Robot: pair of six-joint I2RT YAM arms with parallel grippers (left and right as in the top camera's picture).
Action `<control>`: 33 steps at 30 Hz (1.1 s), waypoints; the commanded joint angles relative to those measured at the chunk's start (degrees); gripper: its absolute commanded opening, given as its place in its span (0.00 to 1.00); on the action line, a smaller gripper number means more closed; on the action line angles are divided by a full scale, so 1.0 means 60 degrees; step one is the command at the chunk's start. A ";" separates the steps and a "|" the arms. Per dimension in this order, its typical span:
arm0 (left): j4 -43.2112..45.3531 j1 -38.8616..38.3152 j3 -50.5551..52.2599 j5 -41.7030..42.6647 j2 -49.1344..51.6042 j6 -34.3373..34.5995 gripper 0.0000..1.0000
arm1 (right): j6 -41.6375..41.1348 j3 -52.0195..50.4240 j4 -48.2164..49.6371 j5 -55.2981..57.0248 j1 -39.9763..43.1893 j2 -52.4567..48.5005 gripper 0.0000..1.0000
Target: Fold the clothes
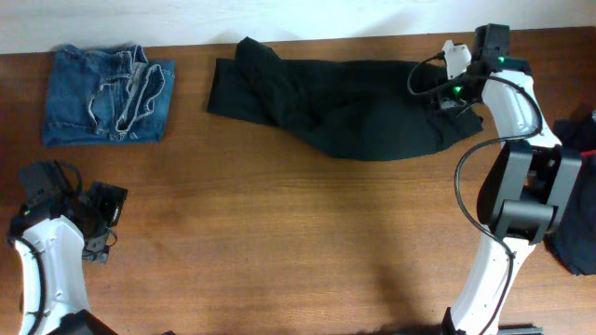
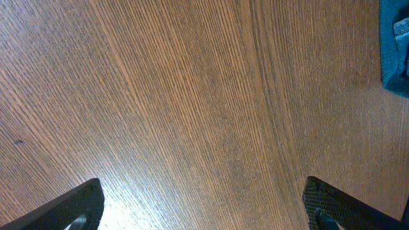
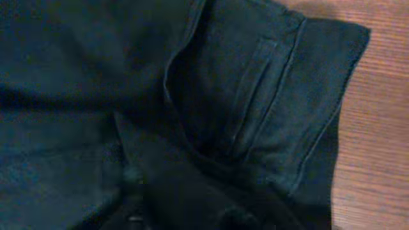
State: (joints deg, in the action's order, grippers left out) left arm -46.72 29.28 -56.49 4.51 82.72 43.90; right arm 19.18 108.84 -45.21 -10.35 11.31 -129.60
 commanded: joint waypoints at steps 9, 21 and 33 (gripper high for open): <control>0.0015 0.0022 -0.0127 0.0102 -0.0109 -0.0157 0.99 | -0.1767 -0.0029 -0.2167 0.0546 -0.0051 -0.0047 0.04; -0.0120 0.0022 -0.0127 0.0106 -0.0109 -0.0157 0.99 | -0.2790 -0.0029 -0.6790 -0.0499 -0.0062 0.0812 0.04; -0.0146 0.0022 -0.0127 0.0102 -0.0109 -0.0157 0.99 | -0.3049 -0.0033 -0.6579 0.0321 0.0197 0.2663 0.04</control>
State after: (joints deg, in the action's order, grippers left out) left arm -47.44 29.28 -56.49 4.51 82.72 43.90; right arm 1.50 108.55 -86.63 -11.05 11.38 -113.38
